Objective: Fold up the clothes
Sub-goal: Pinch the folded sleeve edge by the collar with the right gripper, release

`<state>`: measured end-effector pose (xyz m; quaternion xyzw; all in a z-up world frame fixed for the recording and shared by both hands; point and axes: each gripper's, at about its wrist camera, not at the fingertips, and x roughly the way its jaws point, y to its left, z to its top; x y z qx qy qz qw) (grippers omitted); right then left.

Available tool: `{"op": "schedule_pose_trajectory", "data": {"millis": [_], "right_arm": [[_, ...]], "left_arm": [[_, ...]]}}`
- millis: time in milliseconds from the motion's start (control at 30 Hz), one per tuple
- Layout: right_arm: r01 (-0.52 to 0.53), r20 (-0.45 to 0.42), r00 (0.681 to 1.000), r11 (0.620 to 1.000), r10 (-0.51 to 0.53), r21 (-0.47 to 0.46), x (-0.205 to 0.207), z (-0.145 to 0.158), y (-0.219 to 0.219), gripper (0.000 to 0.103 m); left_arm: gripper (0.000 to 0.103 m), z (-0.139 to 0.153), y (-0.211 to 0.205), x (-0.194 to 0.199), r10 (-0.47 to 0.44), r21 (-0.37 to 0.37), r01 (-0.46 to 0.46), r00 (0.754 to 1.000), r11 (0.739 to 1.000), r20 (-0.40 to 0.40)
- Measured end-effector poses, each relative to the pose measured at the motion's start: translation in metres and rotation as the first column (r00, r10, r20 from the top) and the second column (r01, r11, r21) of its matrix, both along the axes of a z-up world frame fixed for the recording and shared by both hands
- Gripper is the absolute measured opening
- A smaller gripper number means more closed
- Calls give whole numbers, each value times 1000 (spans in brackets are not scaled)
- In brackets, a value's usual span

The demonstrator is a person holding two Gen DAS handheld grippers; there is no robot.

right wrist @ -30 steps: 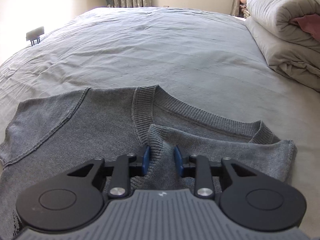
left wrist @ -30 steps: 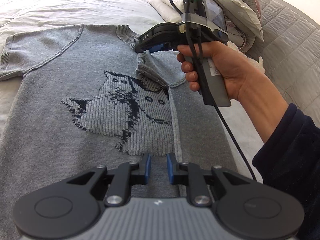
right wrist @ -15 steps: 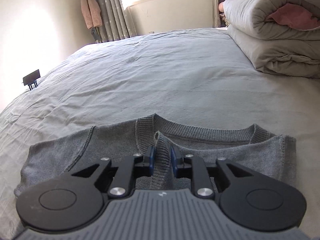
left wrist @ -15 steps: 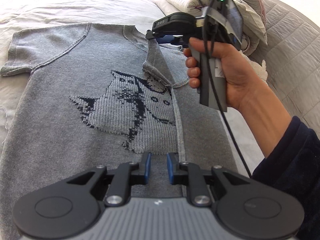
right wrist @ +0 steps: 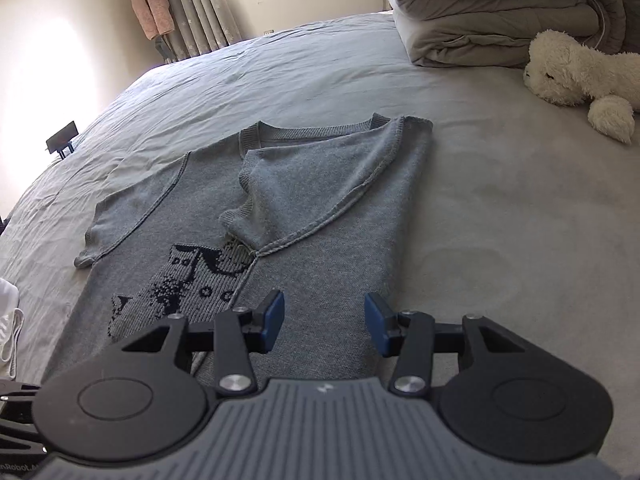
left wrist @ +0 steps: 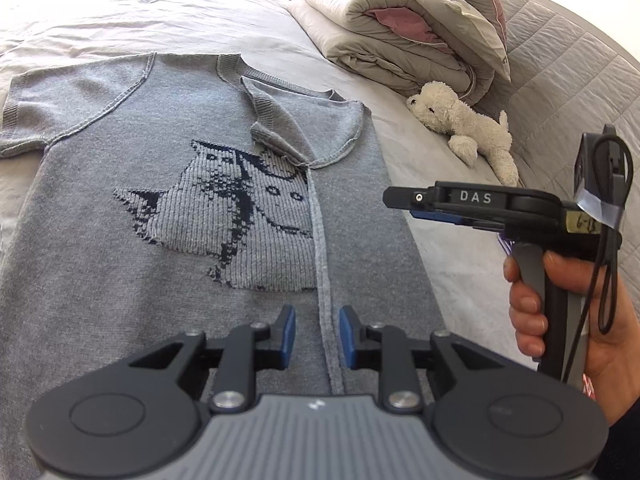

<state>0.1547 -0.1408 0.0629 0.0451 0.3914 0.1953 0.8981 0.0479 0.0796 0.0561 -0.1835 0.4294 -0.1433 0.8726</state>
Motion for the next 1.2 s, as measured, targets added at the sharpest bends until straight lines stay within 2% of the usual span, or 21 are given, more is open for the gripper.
{"op": "schedule_pose_trajectory", "data": {"millis": [133, 233, 400, 433, 467, 533, 567, 633, 667, 733, 833, 900, 933, 1033, 1133, 1200], "right_arm": [[-46, 47, 998, 999, 46, -4, 20, 13, 30, 50], [-85, 65, 994, 996, 87, -25, 48, 11, 69, 51], [-100, 53, 993, 981, 110, -166, 83, -19, 133, 51], [-95, 40, 994, 977, 104, -192, 88, -27, 142, 42], [-79, 26, 996, 976, 86, -201, 89, -34, 143, 28], [-58, 64, 995, 978, 72, -200, 83, -36, 140, 16], [-50, 79, 995, 982, 65, -181, 80, -35, 136, 10], [-48, 109, 992, 997, 55, -65, 73, -23, 120, 9], [-54, 127, 990, 998, 55, -18, 69, -18, 112, 4], [-87, 131, 988, 996, 87, -9, 66, -20, 108, 4], [-130, 65, 988, 983, 139, -128, 71, -42, 121, 4], [-130, 86, 986, 984, 141, -122, 69, -42, 122, 5], [-119, 75, 989, 990, 125, -79, 69, -37, 119, 14], [-106, 79, 992, 993, 102, 60, 59, -21, 105, 18], [-67, 40, 997, 996, 65, 61, 52, -22, 97, 42], [-67, 2, 998, 997, 67, 35, 44, -25, 93, 42]], "left_arm": [[33, 2, 2, -3, 19, 1, -19, 1000, 1000, -2], [34, -1, 6, -1, 39, 4, -39, 999, 999, -19], [34, 0, 19, -1, 73, -19, -74, 997, 997, -36], [34, 1, 22, -2, 80, -18, -80, 996, 997, -35], [34, 2, 25, -3, 86, -19, -86, 996, 996, -37], [34, 5, 29, -5, 93, -30, -94, 995, 995, -40], [34, 8, 30, -6, 93, -33, -94, 995, 995, -34], [34, 13, 32, -9, 93, -39, -94, 995, 995, -22], [34, 15, 33, -9, 95, -39, -95, 995, 995, -13], [34, 18, 33, -10, 100, -36, -100, 995, 994, -5], [34, 17, 34, -8, 108, -29, -109, 994, 994, -14], [34, 15, 35, -8, 115, -25, -116, 993, 993, -23], [34, 14, 36, -7, 119, -26, -119, 993, 993, -24], [34, 14, 38, -8, 122, -34, -123, 992, 992, -24], [34, 15, 37, -9, 116, -43, -117, 993, 992, -21], [35, 16, 37, -10, 115, -40, -116, 993, 992, -17]]}}
